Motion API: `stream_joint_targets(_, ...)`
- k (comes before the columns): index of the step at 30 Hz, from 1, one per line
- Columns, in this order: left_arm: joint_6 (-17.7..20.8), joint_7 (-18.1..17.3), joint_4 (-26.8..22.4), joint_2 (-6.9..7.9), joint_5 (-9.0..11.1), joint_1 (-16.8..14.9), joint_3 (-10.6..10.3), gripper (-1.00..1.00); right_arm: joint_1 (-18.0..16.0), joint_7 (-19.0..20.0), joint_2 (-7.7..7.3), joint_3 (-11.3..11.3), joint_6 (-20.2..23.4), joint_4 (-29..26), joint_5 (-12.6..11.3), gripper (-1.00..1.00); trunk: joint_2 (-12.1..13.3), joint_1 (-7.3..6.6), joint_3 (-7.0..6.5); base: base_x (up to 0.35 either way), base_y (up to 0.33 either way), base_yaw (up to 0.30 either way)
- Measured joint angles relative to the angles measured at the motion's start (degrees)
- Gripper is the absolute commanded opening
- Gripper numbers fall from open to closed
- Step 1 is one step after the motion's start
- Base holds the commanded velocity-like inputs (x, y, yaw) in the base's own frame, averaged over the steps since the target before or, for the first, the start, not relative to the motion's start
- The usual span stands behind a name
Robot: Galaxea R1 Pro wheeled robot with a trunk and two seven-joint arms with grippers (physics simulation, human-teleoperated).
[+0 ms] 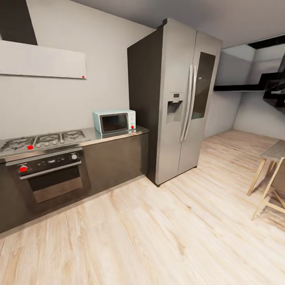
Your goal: In the kitchen, take the popcorn bag from the countertop, put it into the microwave, and heat it until the popcorn is cooked so the cooked popcorn ends up inside the bag.
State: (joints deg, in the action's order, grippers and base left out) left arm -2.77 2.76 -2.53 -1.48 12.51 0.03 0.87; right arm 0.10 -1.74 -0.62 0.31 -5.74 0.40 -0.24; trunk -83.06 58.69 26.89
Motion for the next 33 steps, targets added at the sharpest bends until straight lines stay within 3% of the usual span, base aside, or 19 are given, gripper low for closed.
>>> stream_joint_targets(25, 0.4, 0.0, 0.0, 0.09, 0.1, 0.0, -0.1, 1.00, 0.0, 0.0, 0.66, 0.0, 0.2, 0.0, -0.1, 1.00, 0.0, 0.00, 0.00, 0.304, -0.159, 0.000)
stream_joint_targets(33, 0.7, 0.0, 0.1, 0.09, 0.2, 0.0, -0.1, 1.00, 0.0, 0.0, 0.20, 0.0, 0.1, 0.0, 0.0, 1.00, 0.0, 0.00, 0.00, 0.318, -0.082, 0.000)
